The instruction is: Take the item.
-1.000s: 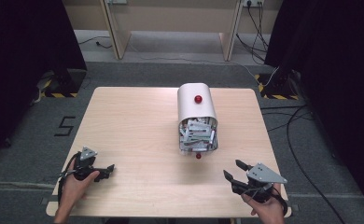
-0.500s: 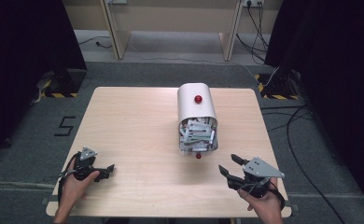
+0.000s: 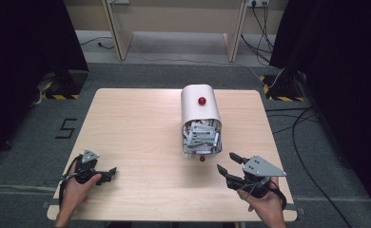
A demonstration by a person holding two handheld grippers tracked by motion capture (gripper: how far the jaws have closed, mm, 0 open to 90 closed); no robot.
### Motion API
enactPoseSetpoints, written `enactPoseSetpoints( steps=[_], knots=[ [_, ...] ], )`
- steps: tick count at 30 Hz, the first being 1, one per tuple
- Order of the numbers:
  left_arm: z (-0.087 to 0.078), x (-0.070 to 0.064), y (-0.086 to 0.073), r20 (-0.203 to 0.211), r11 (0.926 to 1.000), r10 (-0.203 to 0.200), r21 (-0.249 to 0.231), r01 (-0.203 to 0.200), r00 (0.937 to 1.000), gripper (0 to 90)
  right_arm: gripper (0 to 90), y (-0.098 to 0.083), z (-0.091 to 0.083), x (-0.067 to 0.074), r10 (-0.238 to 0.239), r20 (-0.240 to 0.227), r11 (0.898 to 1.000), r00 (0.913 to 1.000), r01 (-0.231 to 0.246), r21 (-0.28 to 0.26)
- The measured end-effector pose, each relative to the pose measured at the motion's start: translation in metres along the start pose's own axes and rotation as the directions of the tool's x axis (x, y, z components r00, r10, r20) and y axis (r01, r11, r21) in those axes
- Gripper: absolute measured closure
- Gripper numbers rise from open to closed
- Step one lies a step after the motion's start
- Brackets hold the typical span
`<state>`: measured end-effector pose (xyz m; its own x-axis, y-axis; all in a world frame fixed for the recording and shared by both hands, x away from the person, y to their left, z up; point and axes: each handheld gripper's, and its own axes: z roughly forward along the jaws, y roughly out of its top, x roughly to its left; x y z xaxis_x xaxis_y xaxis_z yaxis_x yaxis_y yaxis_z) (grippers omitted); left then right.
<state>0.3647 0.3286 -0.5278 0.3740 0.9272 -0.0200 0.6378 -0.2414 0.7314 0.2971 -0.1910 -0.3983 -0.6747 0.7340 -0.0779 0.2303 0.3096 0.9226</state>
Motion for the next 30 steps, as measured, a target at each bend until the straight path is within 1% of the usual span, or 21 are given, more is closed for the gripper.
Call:
enactPoseSetpoints(
  steps=[2,4,5,11,21,30],
  knots=[
    [0.000,0.000,0.000,0.000,1.0000,0.000,0.000,0.000,1.0000,0.0,42.2,0.003,0.001,0.001,-0.004,-0.004,1.000,1.0000,0.004,-0.004],
    [0.000,0.000,0.000,0.000,1.0000,0.000,0.000,0.000,1.0000,0.0,42.3,0.006,0.001,0.002,0.003,-0.018,1.000,0.9998,-0.003,-0.008],
    [0.000,0.000,0.000,0.000,1.0000,0.000,0.000,0.000,1.0000,0.0,42.6,0.008,0.002,0.003,-0.001,-0.028,1.000,0.9996,0.001,-0.016],
    [0.000,0.000,0.000,0.000,1.0000,-0.003,-0.002,0.003,1.0000,0.0,43.4,0.017,0.007,0.008,-0.014,-0.041,1.000,0.9991,0.013,-0.026],
    [0.000,0.000,0.000,0.000,1.0000,-0.003,-0.002,0.003,1.0000,0.0,44.4,0.027,0.014,0.010,-0.027,-0.047,0.999,0.9986,0.025,-0.034],
    [0.000,0.000,0.000,0.000,1.0000,0.000,0.000,0.000,1.0000,0.0,45.2,0.036,0.025,0.012,-0.042,-0.063,0.998,0.9971,0.039,-0.044]
  ],
)
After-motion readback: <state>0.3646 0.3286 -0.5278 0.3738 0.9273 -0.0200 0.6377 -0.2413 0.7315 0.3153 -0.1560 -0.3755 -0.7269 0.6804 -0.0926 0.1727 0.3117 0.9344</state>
